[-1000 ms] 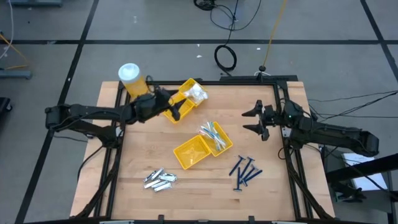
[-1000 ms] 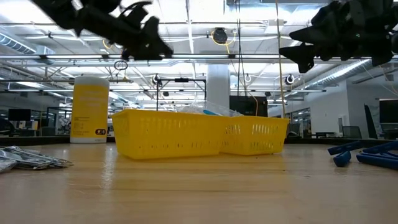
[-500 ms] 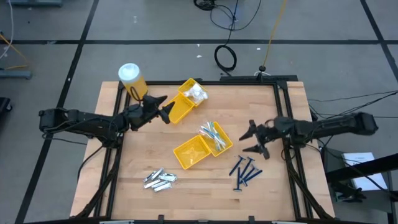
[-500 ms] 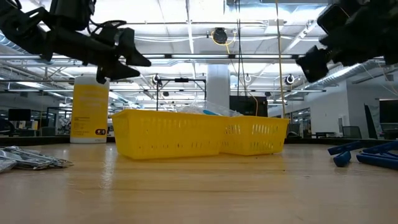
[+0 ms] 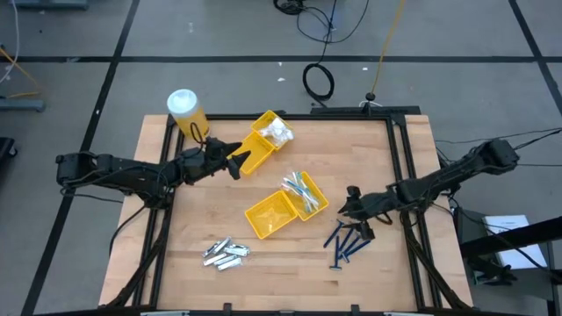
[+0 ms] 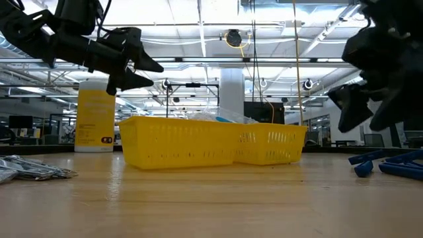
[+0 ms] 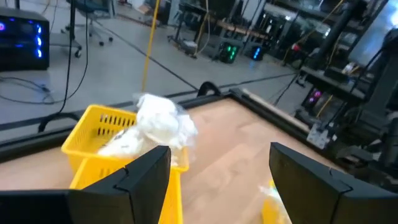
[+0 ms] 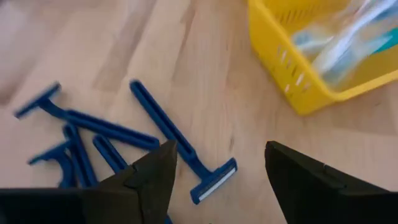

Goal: Pick & Place Travel size toiletries
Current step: Put the blue razor into the bottom left yellow basket

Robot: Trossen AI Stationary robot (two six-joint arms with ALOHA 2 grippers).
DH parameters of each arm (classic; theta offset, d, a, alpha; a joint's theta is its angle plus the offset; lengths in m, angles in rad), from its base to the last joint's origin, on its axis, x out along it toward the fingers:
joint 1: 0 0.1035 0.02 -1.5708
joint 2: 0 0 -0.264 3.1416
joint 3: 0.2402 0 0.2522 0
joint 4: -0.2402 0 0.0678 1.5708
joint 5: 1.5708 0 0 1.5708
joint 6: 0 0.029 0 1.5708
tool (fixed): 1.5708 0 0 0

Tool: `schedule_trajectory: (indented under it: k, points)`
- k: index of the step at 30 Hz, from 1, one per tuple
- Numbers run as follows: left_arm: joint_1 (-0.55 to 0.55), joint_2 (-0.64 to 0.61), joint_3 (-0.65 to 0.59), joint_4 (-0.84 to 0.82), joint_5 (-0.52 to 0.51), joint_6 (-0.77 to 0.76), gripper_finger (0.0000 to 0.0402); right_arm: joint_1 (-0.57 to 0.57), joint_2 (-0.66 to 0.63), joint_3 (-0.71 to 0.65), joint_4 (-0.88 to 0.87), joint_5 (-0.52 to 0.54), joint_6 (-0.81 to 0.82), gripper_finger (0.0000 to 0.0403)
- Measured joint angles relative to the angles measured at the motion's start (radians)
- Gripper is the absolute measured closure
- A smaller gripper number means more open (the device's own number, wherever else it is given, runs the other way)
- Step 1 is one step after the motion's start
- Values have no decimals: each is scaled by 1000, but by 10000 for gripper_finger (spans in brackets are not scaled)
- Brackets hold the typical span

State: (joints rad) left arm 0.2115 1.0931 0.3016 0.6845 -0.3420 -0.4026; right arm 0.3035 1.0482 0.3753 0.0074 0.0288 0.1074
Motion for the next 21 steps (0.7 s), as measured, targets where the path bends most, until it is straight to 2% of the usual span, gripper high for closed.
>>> schedule_trajectory:
  k: [6, 12, 17, 21]
  points:
    - [0, 0, 0, -43, -14, -31, 133, 0, 161, 68, 2, -14, -59, 193]
    - [0, 0, 0, -47, -26, -34, 133, 0, 280, 108, -2, -135, -91, 195]
    - [0, 0, 0, -55, -26, -33, 133, -1, 341, 112, -22, -126, -132, 204]
    - [0, 0, 0, -66, -25, -33, 133, -3, 363, 111, -34, -125, -125, 231]
